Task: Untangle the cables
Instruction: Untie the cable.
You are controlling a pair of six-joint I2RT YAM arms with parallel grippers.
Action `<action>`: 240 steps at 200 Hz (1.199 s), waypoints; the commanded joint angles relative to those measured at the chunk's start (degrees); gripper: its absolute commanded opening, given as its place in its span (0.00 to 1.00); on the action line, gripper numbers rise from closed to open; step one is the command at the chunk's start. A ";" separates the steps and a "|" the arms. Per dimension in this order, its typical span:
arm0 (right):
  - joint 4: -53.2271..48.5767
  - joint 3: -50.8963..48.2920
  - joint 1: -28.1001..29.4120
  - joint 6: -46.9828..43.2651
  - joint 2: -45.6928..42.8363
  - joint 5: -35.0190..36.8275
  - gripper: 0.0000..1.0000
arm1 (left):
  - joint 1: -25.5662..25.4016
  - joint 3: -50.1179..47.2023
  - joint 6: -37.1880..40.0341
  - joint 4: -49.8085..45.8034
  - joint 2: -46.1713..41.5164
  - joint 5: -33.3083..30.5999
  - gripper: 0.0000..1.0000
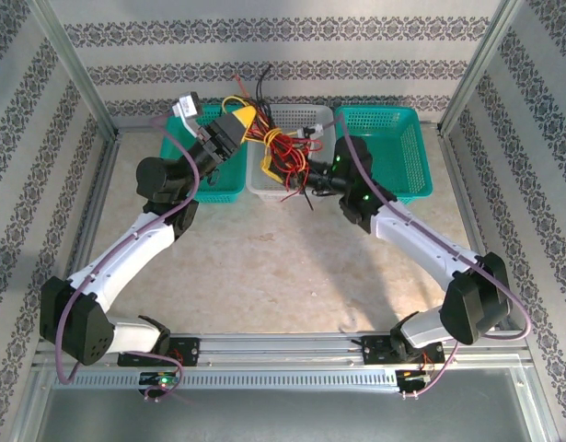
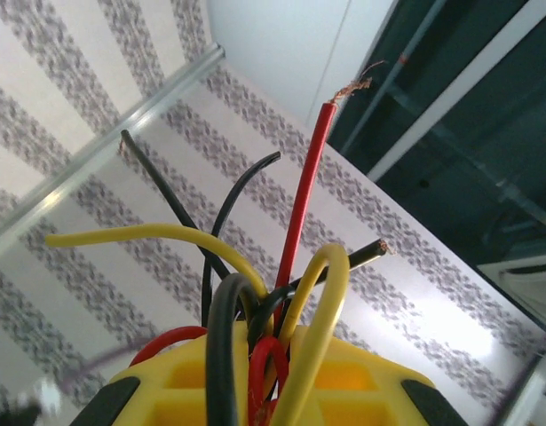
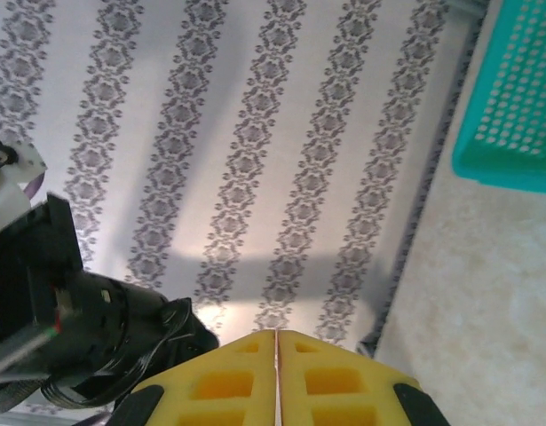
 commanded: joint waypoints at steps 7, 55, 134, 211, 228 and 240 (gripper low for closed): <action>12.97 -12.08 2.94 7.92 -5.23 9.38 0.00 | -0.99 -3.10 11.06 6.34 -4.43 -17.44 0.00; -1.44 -21.77 4.37 4.88 -26.47 15.81 0.00 | -3.33 -8.12 29.33 -7.52 -8.33 -33.49 0.00; -23.95 -7.36 2.18 -4.26 -35.16 16.94 0.00 | -5.85 -16.00 38.90 -16.88 -11.14 -37.02 0.00; -35.19 27.63 -10.10 -12.36 -14.10 9.33 0.00 | -6.08 -18.81 31.49 -27.66 -20.62 -15.67 0.00; -37.70 34.86 -12.18 -14.11 -8.24 7.99 0.00 | -6.03 -18.83 25.72 -24.99 -21.18 -9.83 0.00; -38.53 38.03 -13.47 -14.66 -4.80 8.00 0.00 | -6.03 -19.00 22.22 -22.19 -21.74 -7.32 0.00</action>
